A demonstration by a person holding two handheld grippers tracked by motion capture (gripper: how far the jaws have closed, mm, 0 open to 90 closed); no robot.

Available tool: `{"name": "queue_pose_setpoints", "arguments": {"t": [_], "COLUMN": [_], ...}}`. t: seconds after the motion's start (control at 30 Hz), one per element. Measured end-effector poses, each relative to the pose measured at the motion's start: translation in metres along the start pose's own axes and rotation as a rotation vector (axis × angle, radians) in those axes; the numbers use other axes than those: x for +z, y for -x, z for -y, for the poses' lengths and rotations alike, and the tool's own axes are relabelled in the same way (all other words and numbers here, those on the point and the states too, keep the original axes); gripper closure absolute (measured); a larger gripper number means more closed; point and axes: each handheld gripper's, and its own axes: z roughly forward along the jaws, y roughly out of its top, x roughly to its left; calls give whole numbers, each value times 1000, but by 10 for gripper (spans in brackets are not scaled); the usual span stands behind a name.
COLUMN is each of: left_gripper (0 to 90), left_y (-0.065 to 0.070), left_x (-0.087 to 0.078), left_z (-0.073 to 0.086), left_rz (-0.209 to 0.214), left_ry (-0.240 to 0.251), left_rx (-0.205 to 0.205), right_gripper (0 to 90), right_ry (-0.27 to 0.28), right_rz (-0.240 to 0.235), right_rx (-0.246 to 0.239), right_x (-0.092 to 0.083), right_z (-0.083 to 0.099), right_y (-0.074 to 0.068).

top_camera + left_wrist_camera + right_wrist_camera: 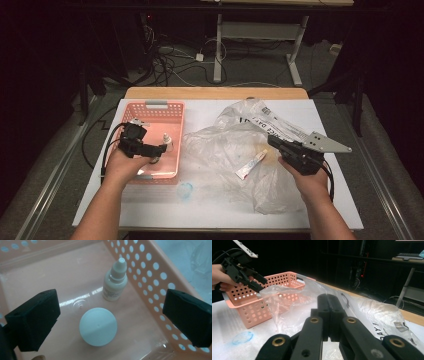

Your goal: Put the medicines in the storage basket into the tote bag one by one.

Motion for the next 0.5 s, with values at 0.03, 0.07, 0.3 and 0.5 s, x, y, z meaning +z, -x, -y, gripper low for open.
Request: {"name": "queue_pose_setpoints", "arguments": {"t": [0.03, 0.07, 0.3, 0.5], "left_gripper": [56, 72, 150, 249], "left_y": [-1, -1, -9, -13], "left_x": [1, 3, 8, 16], "left_z": [-1, -2, -4, -2], "left_rz": [3, -1, -25, -9], "left_ry": [-18, -52, -155, -235], "left_rx": [2, -1, -21, -5], "right_gripper": [900, 900, 900, 900], "right_ry": [0, -1, 1, -4], "right_rz": [0, 0, -4, -7], "right_rx": [1, 1, 2, 2], "right_x": [0, 0, 0, 2], "right_z": [0, 0, 0, 1], "right_y": [0, 0, -1, -1]}}
